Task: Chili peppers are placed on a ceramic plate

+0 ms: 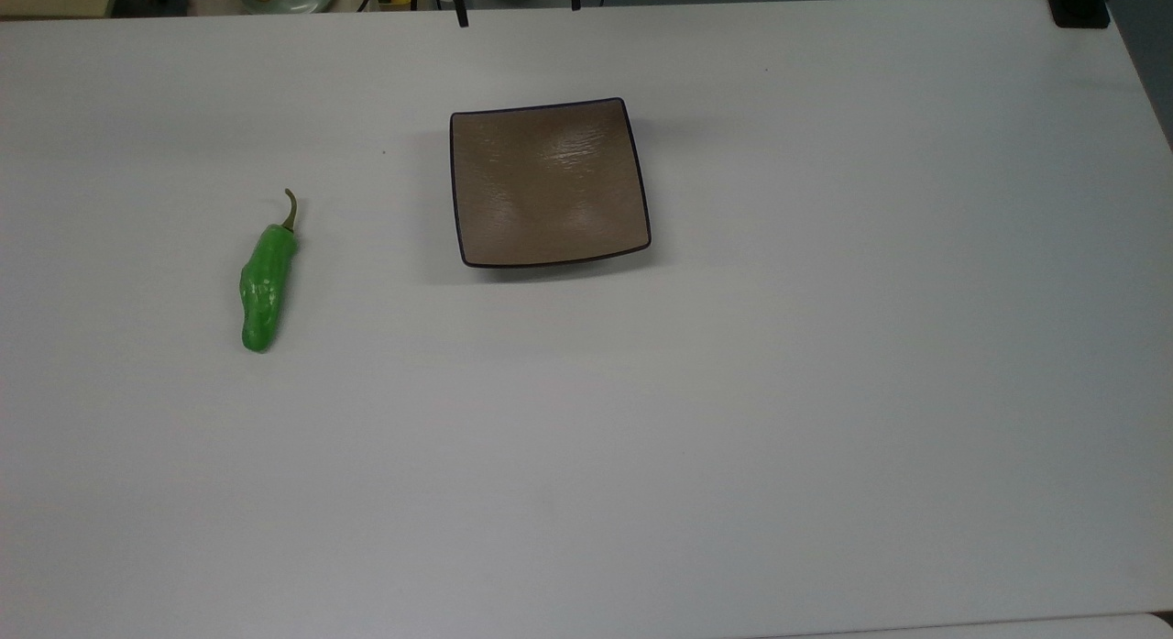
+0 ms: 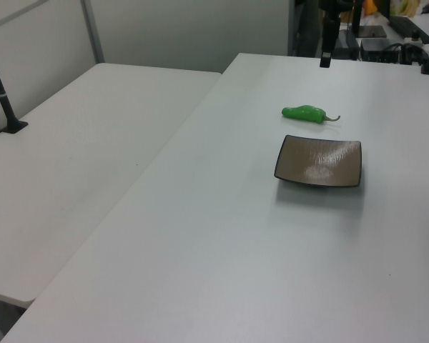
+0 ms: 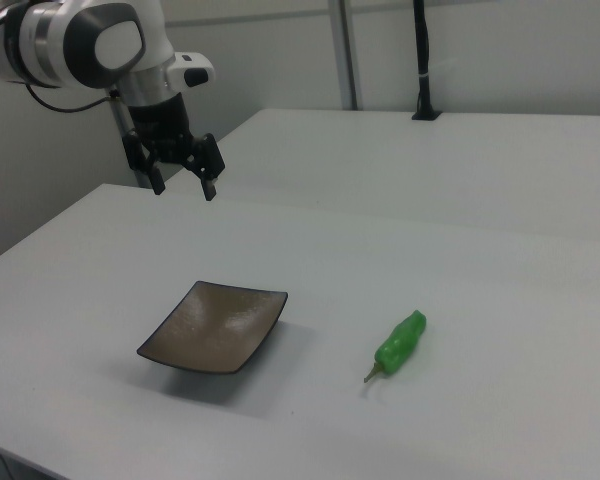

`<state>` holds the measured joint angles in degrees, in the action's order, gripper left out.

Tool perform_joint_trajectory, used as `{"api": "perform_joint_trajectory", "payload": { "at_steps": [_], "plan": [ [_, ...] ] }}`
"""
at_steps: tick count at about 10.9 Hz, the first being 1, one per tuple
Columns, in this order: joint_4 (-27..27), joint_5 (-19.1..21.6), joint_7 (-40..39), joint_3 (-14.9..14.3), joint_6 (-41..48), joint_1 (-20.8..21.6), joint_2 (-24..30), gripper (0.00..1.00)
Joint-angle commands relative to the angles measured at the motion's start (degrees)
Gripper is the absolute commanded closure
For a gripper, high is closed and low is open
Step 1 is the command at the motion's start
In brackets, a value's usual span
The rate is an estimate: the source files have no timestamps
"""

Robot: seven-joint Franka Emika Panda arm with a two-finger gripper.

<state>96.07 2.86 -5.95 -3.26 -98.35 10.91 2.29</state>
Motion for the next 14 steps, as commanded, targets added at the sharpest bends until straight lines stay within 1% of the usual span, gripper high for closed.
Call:
{"api": "perform_joint_trajectory", "payload": {
  "at_steps": [1,8,9,11,12,14],
  "plan": [
    [-0.01,0.31,1.29,-0.60,-1.05,0.95,-0.70,0.00],
    [-0.01,0.31,0.51,-0.60,-0.79,0.95,-0.79,0.00],
    [-0.01,0.31,-1.15,-0.60,-0.79,0.95,-0.88,0.00],
    [-0.01,0.22,-7.56,-0.60,-0.70,0.87,-1.23,0.00],
    [-0.18,0.22,-8.89,-0.60,-0.87,0.86,-2.02,0.00],
    [-0.54,0.05,-8.91,-0.69,-0.96,0.86,-2.29,0.00]
  ]
}}
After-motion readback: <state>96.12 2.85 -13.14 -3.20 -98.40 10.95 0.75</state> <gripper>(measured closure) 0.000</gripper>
